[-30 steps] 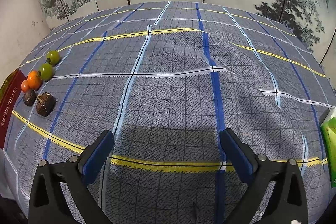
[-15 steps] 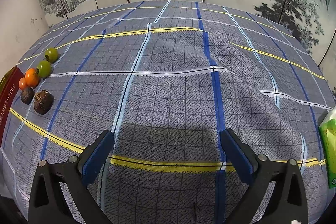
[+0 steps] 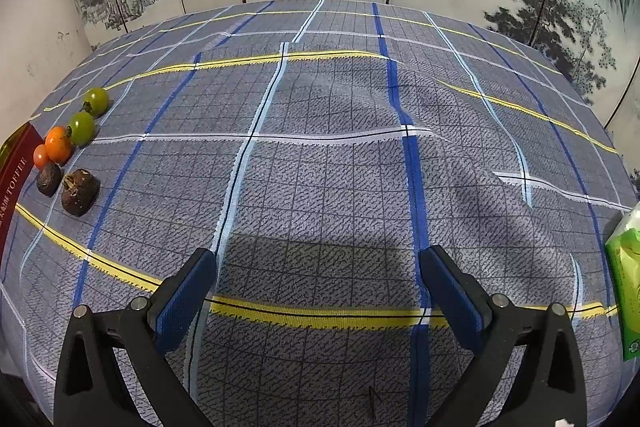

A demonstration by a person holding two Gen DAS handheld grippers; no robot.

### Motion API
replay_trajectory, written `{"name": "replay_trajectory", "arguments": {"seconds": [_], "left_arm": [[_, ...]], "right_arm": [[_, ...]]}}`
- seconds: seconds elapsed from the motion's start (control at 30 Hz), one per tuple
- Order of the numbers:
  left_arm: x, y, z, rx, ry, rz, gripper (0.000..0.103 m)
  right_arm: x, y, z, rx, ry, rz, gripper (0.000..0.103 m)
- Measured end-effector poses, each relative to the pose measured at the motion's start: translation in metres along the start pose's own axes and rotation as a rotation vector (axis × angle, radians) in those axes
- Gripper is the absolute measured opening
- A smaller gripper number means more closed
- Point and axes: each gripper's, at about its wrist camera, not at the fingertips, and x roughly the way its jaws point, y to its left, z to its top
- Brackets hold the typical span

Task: Organize fruits
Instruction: 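Carry the tangerine with the left gripper into the tin and release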

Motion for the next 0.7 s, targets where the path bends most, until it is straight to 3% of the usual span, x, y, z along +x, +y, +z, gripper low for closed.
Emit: {"name": "replay_trajectory", "arguments": {"seconds": [0.7], "left_arm": [[0.0036, -0.004, 0.0011, 0.04, 0.008, 0.004, 0.036]], "right_arm": [[0.0012, 0.0007, 0.0, -0.001, 0.001, -0.003, 0.102]]}}
